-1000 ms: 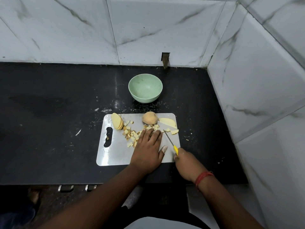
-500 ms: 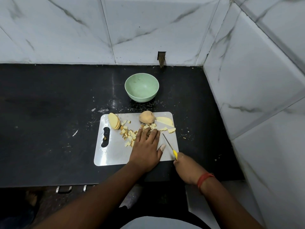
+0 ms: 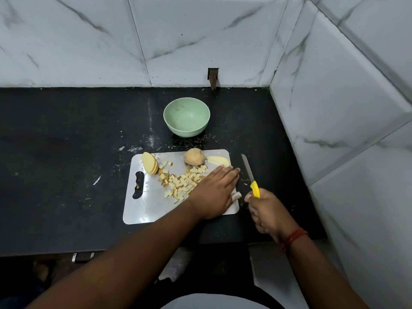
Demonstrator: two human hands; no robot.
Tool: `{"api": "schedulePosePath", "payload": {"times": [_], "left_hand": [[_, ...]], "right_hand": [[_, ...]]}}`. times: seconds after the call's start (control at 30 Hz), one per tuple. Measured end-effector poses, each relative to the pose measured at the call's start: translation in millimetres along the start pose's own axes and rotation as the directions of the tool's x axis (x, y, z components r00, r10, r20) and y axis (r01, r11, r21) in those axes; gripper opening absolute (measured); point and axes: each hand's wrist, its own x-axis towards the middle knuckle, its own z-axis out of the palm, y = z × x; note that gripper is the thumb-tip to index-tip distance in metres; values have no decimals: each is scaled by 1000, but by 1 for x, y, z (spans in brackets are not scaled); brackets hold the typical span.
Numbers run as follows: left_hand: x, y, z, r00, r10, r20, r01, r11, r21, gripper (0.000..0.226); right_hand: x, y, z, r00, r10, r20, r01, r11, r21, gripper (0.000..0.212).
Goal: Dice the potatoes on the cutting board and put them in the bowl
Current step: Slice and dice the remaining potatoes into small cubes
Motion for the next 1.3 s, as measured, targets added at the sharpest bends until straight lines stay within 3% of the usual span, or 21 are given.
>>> {"api": "schedulePosePath", "payload": {"times": [0.13, 0.3, 0.37, 0.5, 0.67, 0.97, 1.17, 1.3], "left_hand": [[-1, -10, 5, 998, -13, 55, 12, 999, 31, 69], [-29, -25, 10, 994, -111, -19, 112, 993, 29, 59], [-34, -26, 9, 990, -139, -33, 139, 990, 0, 59], [-20, -22, 3, 974, -226, -3, 226, 974, 1, 69], [-3, -18, 1, 968, -241, 70, 237, 970, 52, 79], [11, -21, -11, 973, -218, 83, 212, 975, 70, 81], [9, -21, -5, 972, -224, 78, 222, 975, 28, 79], [-4, -21, 1, 964, -249, 91, 249, 968, 12, 79]], "right_hand": [[1, 3, -2, 1000, -13, 13, 13, 1000, -27, 13], [5, 8, -2, 1000, -14, 16, 15, 998, -56, 15], [13, 10, -2, 1000, -25, -16, 22, 985, -169, 16], [34, 5, 0, 989, -141, -46, 91, 823, -561, 15], [51, -5, 4, 990, -141, -3, 90, 646, -758, 17], [61, -10, 11, 993, -117, -18, 59, 624, -779, 11], [51, -5, 5, 988, -144, -50, 76, 749, -658, 15], [40, 7, 1, 992, -113, -57, 51, 764, -643, 15]]}}
